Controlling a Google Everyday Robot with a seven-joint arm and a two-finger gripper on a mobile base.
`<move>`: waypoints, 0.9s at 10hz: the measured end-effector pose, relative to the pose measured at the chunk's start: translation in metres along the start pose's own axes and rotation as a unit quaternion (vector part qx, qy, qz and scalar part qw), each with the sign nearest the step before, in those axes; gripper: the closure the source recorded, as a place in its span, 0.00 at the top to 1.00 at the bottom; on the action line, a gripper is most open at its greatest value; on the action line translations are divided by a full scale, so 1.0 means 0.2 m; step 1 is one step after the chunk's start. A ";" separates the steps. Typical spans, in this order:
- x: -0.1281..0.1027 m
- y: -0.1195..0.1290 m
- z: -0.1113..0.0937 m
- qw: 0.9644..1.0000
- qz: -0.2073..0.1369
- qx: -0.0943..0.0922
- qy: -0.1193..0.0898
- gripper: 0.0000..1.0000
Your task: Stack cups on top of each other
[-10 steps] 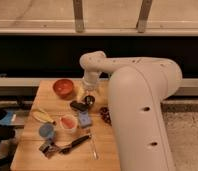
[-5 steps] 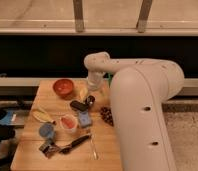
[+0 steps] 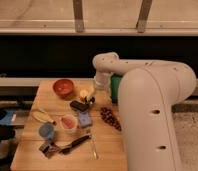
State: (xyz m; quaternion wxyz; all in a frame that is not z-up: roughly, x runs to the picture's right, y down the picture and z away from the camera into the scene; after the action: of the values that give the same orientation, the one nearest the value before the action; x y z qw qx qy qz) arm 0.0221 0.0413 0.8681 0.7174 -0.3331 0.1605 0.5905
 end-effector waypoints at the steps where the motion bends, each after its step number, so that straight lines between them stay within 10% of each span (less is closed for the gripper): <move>1: -0.01 0.00 0.01 1.000 0.001 -0.002 -0.001 0.80; 9: -0.07 -0.04 0.19 0.999 0.044 -0.028 0.016 0.80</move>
State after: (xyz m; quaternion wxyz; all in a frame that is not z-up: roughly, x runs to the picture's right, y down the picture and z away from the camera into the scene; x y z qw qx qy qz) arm 0.0197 0.0569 0.9065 0.6787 -0.3549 0.1696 0.6202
